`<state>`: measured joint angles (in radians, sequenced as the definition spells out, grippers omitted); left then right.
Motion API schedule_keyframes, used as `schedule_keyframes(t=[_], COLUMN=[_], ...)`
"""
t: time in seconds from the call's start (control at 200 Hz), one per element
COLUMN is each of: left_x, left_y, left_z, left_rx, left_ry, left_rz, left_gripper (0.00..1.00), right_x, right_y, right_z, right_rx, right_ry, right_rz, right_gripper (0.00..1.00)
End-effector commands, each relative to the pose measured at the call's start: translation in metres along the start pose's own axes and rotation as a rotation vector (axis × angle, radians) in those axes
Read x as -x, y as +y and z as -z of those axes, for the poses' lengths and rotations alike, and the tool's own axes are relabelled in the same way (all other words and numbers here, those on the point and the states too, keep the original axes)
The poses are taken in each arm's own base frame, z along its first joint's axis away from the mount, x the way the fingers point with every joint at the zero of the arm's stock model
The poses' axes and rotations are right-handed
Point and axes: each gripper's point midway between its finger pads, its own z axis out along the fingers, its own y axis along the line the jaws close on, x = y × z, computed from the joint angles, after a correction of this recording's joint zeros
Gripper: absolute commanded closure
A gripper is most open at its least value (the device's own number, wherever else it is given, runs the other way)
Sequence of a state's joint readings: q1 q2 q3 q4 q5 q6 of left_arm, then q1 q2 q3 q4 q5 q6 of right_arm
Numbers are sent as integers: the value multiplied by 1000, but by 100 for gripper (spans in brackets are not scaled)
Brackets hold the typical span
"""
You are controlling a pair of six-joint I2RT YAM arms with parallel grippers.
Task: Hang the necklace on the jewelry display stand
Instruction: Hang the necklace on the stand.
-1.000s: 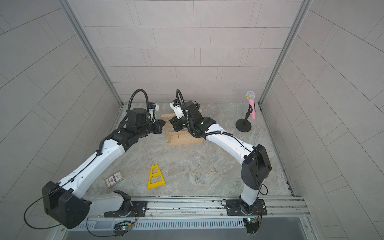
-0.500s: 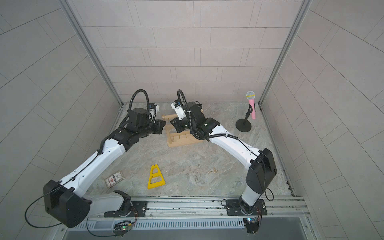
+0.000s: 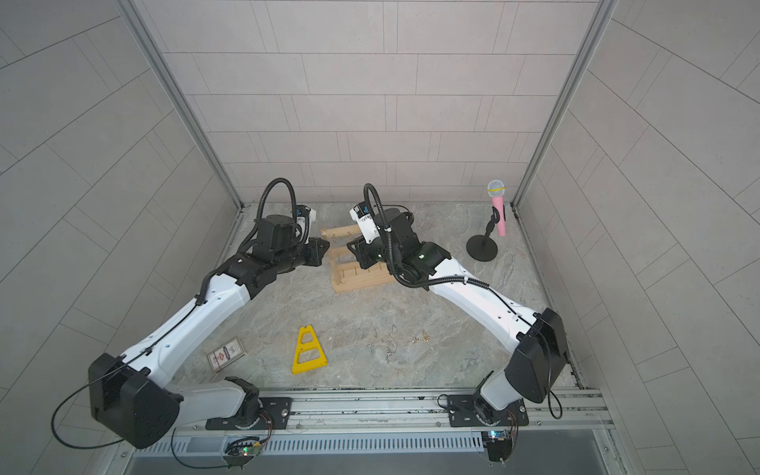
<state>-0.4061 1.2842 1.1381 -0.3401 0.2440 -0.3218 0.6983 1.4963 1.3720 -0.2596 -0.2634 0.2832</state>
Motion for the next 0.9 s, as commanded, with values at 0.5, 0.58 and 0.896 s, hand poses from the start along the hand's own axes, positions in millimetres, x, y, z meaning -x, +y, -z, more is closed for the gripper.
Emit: schedule_keyframes(t=[0.5,0.58,0.896], left_x=[-1,-4,-32], left_y=[1,10,56], left_z=[8,12,15], left_rx=[7,60,193], left_ry=[-1,14,71], left_rz=[-5,-3,118], left_gripper=[82,82,76], right_x=[-52,-59,-86], right_y=[-14,-12,-7], right_z=[-23,-31,-61], right_rx=[-4,-4,-56], right_ry=[-44,-47,-109], right_rz=[-88,-79,-27], right_gripper=[71,71,71])
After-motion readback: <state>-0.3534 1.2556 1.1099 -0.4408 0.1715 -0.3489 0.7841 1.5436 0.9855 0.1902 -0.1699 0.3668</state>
